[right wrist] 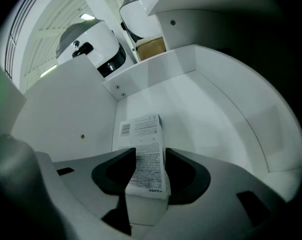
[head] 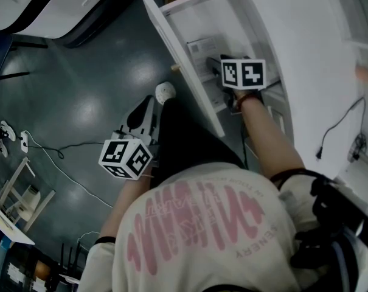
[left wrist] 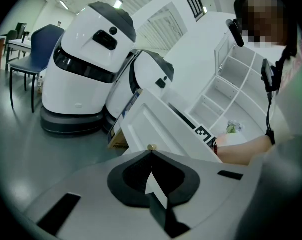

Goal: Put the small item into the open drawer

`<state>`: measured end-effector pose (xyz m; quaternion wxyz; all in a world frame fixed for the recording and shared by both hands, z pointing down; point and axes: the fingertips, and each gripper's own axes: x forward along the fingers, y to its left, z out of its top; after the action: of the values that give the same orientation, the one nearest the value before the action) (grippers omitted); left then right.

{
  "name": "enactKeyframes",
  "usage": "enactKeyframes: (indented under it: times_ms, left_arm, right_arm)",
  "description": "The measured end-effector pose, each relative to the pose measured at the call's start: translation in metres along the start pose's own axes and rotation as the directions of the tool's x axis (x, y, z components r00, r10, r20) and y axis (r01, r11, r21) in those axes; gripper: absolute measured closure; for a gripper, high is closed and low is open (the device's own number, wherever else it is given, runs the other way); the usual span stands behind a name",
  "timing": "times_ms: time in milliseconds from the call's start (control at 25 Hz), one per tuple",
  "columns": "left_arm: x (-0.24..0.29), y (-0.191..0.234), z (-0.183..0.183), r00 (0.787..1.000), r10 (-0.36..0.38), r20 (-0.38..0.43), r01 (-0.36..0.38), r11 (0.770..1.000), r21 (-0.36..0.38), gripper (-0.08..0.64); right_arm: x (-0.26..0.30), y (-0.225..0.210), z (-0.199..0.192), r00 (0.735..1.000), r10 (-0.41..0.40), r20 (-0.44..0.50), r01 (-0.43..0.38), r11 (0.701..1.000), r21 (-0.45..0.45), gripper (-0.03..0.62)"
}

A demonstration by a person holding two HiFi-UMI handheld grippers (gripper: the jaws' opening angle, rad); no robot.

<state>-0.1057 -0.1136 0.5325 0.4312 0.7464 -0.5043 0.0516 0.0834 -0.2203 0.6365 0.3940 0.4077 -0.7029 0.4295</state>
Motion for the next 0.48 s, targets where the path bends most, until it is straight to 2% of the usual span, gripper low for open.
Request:
enactKeyframes:
  times_ms: [40, 160, 480]
  left_arm:
    - [0.0009, -0.0004, -0.0001, 1.000, -0.001, -0.001, 0.001, 1.000, 0.001, 0.531]
    - [0.0020, -0.0012, -0.0002, 1.000, -0.003, -0.003, 0.003, 1.000, 0.000, 0.531]
    - [0.0022, -0.0008, -0.0001, 1.000, 0.000, -0.003, 0.000, 1.000, 0.000, 0.531]
  right_arm:
    - [0.0014, -0.0007, -0.0008, 1.000, -0.015, -0.008, 0.015, 1.000, -0.018, 0.399]
    - [0.0030, 0.0004, -0.0010, 0.999, -0.036, -0.011, 0.035, 0.998, -0.061, 0.400]
    - [0.0033, -0.0010, -0.0015, 0.999, -0.035, -0.010, 0.034, 0.998, -0.051, 0.394]
